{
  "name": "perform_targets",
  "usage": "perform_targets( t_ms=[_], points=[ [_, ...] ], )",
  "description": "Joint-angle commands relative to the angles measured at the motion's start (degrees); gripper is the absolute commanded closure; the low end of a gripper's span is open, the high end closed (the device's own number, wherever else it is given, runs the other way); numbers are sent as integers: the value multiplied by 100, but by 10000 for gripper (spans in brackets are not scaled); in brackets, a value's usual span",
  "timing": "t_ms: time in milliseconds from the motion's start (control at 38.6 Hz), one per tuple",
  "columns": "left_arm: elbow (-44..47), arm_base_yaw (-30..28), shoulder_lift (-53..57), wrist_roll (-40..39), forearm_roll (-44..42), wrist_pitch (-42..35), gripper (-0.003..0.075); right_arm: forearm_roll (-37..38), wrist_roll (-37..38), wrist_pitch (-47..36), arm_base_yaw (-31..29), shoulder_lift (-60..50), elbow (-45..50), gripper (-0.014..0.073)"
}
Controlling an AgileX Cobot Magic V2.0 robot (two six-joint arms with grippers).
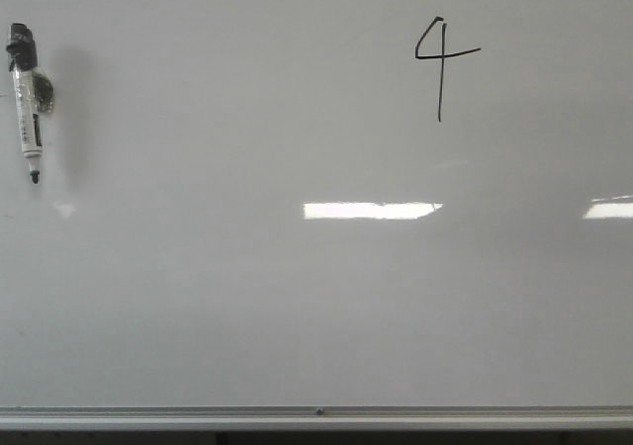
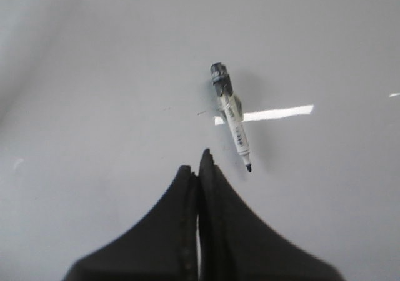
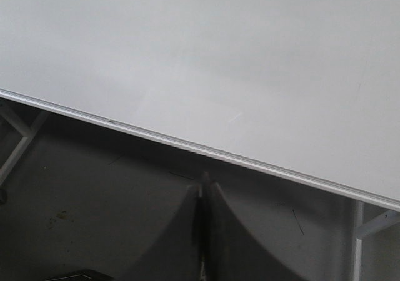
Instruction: Write number 4 on whiteboard
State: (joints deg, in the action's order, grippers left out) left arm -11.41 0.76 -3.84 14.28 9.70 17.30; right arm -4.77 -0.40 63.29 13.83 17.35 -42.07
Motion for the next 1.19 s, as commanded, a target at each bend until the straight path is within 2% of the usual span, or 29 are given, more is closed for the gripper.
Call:
perform_targets(
  t_ms=[0, 181, 285, 362, 466, 828, 1010, 1165],
  points=[
    [185, -120, -12, 23, 89, -811, 741, 46, -10, -402, -33, 78, -141, 662],
    [753, -111, 63, 12, 365, -1646, 740, 46, -10, -402, -33, 78, -141, 662],
    [974, -100, 341, -30, 202, -1771, 741, 46, -10, -402, -33, 78, -141, 662],
    [1100, -100, 519, -616, -382, -1782, 741, 46, -10, -402, -33, 78, -141, 662],
    [1204, -100, 519, -1119, -751, -1844, 741, 46, -10, -403, -33, 78, -141, 662],
    [1204, -86, 519, -1096, -765, -2107, 741, 46, -10, -401, -33, 78, -141, 662],
    [1204, 275, 519, -1071, -830, -2107, 741, 46, -10, -401, -33, 78, -141, 662],
    [1204, 322, 519, -1071, -802, -2222, 741, 46, -10, -401, -33, 78, -141, 662]
  ],
)
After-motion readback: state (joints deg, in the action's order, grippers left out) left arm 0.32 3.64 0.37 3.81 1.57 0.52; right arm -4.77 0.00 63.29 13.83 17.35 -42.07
